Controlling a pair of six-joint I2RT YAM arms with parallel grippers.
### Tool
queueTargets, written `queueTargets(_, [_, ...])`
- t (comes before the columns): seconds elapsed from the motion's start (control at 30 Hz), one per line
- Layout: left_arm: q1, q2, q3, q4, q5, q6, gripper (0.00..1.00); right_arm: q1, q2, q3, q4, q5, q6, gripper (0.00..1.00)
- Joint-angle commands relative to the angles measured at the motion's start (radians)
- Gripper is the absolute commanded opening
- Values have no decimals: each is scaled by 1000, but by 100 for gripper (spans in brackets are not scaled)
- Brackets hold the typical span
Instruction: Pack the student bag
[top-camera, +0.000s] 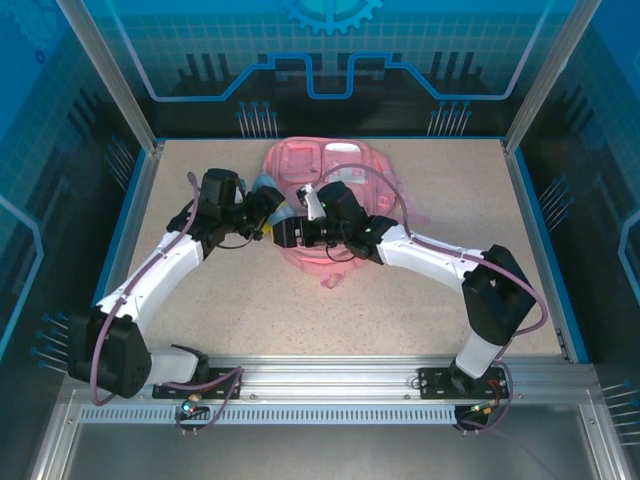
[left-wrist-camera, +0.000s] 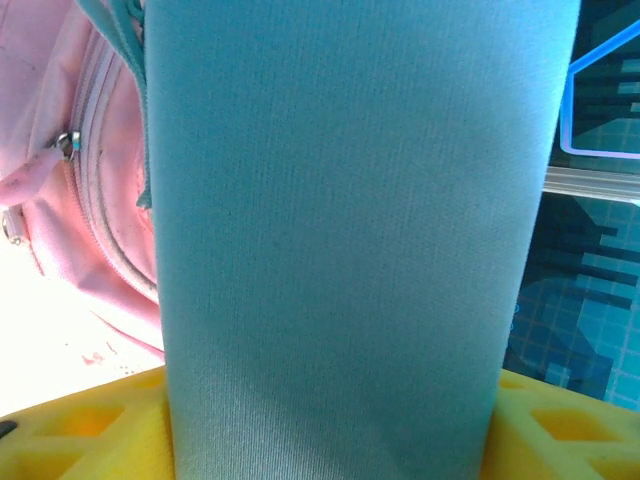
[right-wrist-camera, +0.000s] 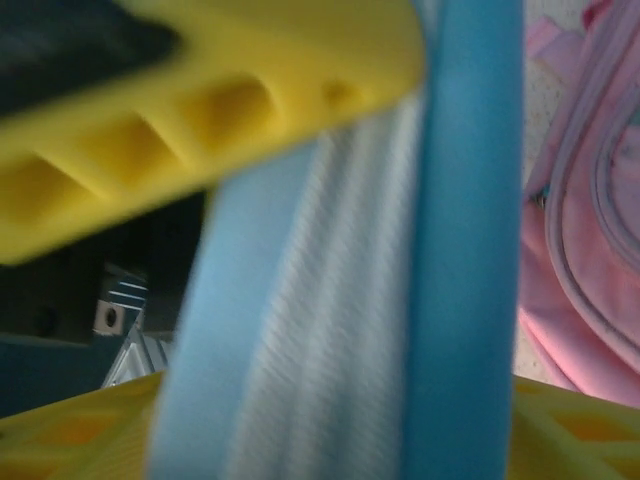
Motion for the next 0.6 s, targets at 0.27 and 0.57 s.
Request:
queueTargets(0.27, [-7, -24, 81, -109, -5, 192, 93, -92, -129, -103, 7, 63, -24, 40])
queueTargets(0.57, [-110, 118, 292, -321, -80, 718, 94, -332, -427, -291, -266, 90, -114, 40])
